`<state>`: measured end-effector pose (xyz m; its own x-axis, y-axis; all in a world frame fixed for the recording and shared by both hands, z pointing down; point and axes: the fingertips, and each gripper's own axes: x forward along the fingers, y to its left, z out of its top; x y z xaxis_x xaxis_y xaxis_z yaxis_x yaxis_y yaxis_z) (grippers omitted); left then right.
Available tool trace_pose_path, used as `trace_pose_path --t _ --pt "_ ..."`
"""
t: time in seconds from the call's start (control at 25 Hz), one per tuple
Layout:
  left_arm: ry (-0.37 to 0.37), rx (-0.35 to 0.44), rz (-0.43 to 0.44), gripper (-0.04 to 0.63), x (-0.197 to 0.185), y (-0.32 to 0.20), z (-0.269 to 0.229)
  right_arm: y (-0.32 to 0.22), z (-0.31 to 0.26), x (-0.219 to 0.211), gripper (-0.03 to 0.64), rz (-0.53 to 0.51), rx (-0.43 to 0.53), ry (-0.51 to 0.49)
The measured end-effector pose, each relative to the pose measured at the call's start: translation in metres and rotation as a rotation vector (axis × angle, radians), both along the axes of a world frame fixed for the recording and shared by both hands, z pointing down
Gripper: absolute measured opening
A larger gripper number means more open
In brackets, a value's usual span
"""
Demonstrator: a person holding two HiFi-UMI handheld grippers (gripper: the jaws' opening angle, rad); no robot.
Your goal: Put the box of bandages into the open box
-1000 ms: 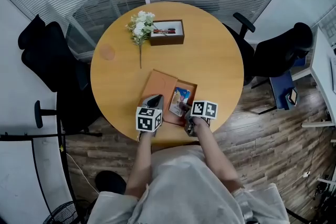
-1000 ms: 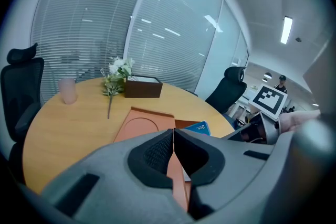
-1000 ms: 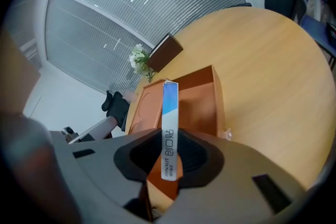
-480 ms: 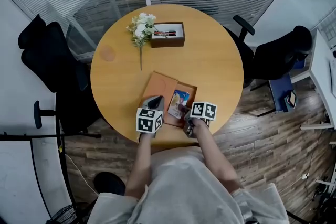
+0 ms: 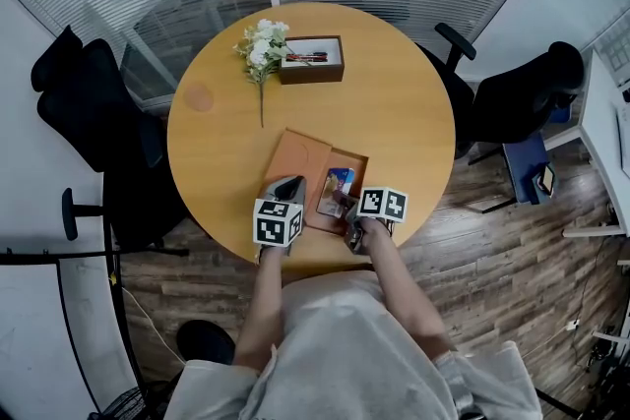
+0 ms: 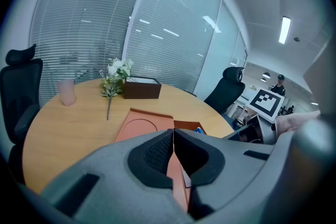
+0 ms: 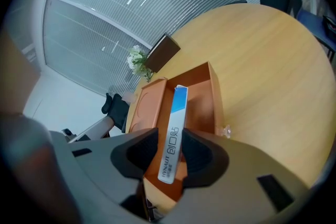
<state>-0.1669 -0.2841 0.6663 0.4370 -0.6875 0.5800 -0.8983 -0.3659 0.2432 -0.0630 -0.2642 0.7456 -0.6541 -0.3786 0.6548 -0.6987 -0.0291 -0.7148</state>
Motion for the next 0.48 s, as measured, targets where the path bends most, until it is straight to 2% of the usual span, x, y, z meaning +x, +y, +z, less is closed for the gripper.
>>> trace_pose_path --t 0.48 --pt "-0.001 -0.002 0.014 0.011 0.0046 0.0035 0.0007 -0.0016 -0.0082 0.0067 0.14 0.009 0.043 0.006"
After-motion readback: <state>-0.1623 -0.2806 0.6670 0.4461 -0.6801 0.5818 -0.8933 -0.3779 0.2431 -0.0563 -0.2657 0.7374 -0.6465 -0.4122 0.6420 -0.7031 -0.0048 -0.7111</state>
